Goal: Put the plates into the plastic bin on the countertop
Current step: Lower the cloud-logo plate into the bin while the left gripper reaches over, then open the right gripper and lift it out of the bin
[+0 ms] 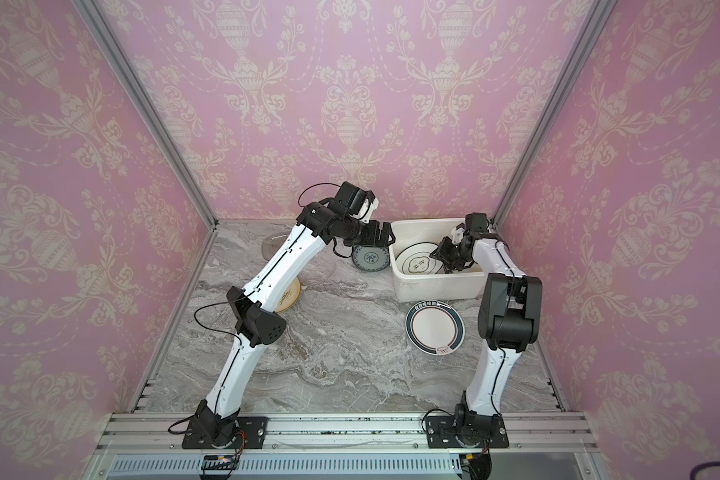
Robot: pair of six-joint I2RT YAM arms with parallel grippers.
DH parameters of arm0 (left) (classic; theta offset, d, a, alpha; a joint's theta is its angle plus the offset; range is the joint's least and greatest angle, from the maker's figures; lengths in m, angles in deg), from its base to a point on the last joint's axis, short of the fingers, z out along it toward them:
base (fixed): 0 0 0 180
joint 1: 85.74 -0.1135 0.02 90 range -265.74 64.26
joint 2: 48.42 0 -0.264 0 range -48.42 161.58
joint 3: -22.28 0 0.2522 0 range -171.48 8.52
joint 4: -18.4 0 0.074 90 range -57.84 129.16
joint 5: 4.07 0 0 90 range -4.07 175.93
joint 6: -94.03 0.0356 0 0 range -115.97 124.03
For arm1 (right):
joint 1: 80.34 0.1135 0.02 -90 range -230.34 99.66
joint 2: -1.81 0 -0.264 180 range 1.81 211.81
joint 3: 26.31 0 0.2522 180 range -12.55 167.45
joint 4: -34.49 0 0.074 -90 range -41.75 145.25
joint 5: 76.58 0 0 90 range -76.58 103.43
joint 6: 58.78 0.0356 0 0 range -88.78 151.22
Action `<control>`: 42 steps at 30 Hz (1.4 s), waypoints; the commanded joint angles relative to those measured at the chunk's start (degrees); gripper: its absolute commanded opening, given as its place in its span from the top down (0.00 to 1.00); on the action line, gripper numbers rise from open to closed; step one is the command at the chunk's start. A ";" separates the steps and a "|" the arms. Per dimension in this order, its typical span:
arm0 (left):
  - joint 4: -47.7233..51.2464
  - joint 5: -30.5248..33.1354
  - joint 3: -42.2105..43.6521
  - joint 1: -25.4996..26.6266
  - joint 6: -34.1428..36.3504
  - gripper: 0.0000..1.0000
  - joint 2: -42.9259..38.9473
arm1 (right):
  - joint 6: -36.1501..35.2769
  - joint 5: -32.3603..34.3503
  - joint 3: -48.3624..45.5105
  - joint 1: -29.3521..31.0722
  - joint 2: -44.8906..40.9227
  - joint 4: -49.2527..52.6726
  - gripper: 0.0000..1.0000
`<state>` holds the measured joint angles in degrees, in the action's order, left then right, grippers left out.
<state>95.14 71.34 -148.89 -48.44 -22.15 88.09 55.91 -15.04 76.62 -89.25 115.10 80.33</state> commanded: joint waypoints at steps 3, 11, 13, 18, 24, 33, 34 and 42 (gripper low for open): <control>2.07 1.28 -0.19 -0.22 1.56 0.01 -0.19 | -1.25 3.03 1.91 0.82 1.64 -0.73 0.60; 2.43 1.02 -0.25 -0.73 1.65 0.01 0.76 | -3.55 8.80 4.25 1.83 3.85 2.00 0.52; 2.48 0.97 -0.20 -0.82 1.65 0.01 0.91 | -3.69 9.79 4.36 1.88 4.24 2.11 0.51; 2.54 0.70 -0.19 -1.15 1.65 0.01 1.26 | -4.37 12.10 4.61 2.21 5.48 2.54 0.49; 2.85 0.65 -0.22 -1.43 1.72 0.01 1.52 | -5.35 14.67 5.05 2.61 6.91 3.45 0.46; 2.84 0.94 -0.21 -1.45 1.65 0.01 0.87 | -6.40 16.57 6.62 2.93 6.61 5.48 0.35; 2.98 1.02 -0.27 -1.52 1.70 0.01 0.70 | -6.53 16.91 6.95 3.10 6.05 5.86 0.33; 6.37 2.98 -0.13 -1.35 2.00 0.01 -2.93 | -5.99 17.09 6.63 3.24 -4.34 6.01 0.19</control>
<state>98.11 72.08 -148.89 -49.62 -21.89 88.17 50.25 1.48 82.28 -86.51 117.66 85.60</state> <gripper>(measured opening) 0.993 0.794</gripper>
